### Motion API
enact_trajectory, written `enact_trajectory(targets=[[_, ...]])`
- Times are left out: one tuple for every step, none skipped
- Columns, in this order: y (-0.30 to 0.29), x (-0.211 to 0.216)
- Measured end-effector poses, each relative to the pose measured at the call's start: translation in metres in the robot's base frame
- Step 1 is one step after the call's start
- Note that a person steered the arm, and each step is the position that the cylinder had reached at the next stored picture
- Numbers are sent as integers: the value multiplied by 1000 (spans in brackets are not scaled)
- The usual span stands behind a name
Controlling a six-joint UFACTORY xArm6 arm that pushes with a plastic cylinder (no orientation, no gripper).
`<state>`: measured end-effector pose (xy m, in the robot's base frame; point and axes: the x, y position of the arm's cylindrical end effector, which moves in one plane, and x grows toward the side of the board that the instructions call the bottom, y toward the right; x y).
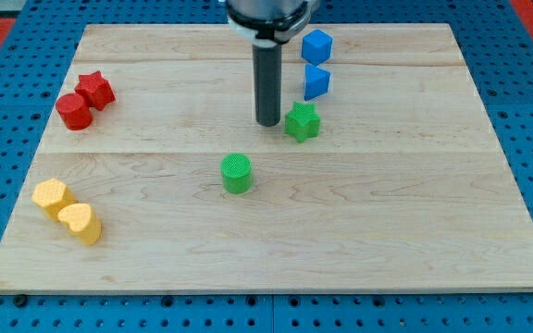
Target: Move the arm away from green star
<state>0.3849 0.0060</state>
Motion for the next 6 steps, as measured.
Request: enact_trajectory(targets=[[11,0],[11,10],[-52,16],[-101,34],[-92,80],[-88,87]])
